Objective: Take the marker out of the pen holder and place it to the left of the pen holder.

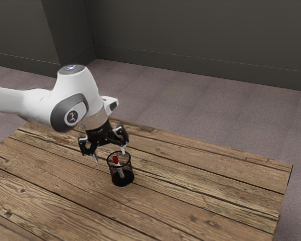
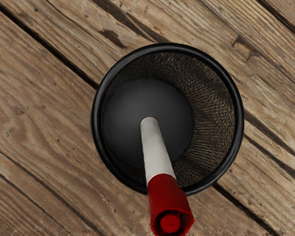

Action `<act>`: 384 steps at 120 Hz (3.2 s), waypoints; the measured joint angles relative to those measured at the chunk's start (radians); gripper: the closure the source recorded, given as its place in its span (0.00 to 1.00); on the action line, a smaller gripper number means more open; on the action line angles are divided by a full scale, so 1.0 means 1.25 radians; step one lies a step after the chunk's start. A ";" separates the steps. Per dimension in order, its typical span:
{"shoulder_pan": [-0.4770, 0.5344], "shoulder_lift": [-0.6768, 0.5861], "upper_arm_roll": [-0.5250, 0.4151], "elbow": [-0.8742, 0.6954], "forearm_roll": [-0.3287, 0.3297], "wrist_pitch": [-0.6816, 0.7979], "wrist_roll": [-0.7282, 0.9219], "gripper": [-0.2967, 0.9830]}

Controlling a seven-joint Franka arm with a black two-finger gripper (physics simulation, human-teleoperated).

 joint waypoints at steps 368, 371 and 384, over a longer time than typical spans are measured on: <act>0.002 0.165 0.111 0.220 0.160 -0.015 0.206 0.79; -0.001 0.170 0.121 0.221 0.159 -0.010 0.211 0.78; 0.004 0.200 0.175 0.222 0.148 0.011 0.232 0.78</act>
